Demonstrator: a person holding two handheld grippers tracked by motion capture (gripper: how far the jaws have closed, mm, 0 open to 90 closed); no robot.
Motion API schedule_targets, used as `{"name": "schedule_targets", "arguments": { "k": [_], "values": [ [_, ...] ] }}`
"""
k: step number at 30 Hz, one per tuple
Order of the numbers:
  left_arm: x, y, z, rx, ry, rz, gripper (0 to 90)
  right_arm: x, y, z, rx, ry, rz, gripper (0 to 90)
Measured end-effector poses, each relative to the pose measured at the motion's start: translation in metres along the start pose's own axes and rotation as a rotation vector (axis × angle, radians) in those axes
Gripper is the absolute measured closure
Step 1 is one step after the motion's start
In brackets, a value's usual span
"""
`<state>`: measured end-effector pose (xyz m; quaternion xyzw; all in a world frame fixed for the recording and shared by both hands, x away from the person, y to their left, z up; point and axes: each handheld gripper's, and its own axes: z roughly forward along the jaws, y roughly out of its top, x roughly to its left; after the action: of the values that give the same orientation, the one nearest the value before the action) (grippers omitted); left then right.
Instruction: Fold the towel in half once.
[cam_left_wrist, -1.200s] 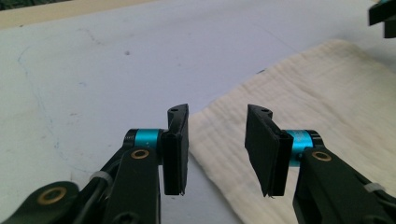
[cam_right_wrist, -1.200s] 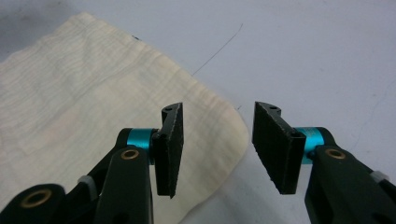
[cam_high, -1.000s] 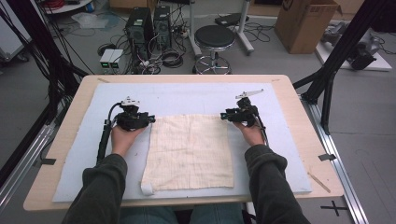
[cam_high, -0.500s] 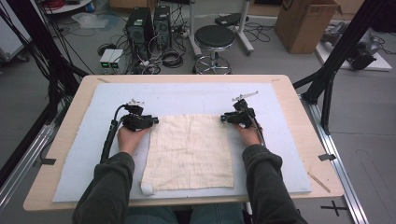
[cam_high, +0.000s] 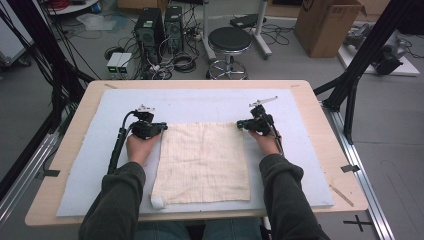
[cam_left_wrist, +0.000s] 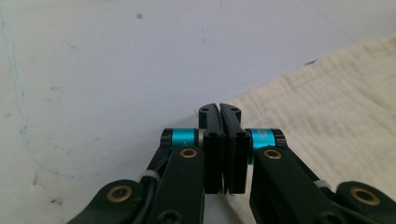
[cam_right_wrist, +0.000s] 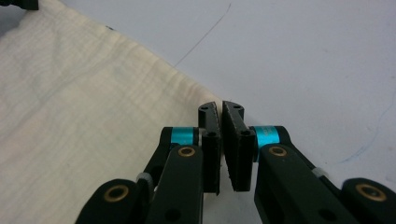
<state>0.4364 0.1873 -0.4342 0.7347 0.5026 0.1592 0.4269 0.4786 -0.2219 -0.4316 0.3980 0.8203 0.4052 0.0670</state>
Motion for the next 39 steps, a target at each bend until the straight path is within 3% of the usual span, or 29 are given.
{"name": "schedule_targets", "arguments": {
  "k": [8,15,18,22,26,31,39],
  "values": [
    [0.004,0.013,-0.012,-0.056,-0.015,-0.014,87.9,0.001,0.012,-0.008,-0.025,0.004,-0.003,86.0],
    [0.01,0.022,-0.026,-0.111,-0.018,-0.032,87.9,0.002,0.026,-0.021,-0.103,0.015,0.007,86.0],
    [0.011,0.021,-0.029,-0.104,-0.029,-0.029,87.9,0.001,0.025,-0.023,-0.099,0.024,0.012,86.0],
    [0.002,0.017,-0.028,-0.066,-0.024,0.036,87.9,0.003,0.021,-0.021,-0.079,0.035,0.013,86.0],
    [-0.003,0.01,-0.028,-0.047,-0.027,0.058,87.9,0.008,0.017,-0.021,-0.076,0.051,0.006,86.0],
    [-0.002,0.004,-0.037,-0.076,-0.045,0.037,87.9,0.011,0.012,-0.026,-0.084,0.072,0.002,86.0],
    [-0.006,-0.002,-0.05,-0.091,-0.079,0.06,87.9,0.015,0.003,-0.036,-0.102,0.126,-0.007,86.0]
  ]
}}
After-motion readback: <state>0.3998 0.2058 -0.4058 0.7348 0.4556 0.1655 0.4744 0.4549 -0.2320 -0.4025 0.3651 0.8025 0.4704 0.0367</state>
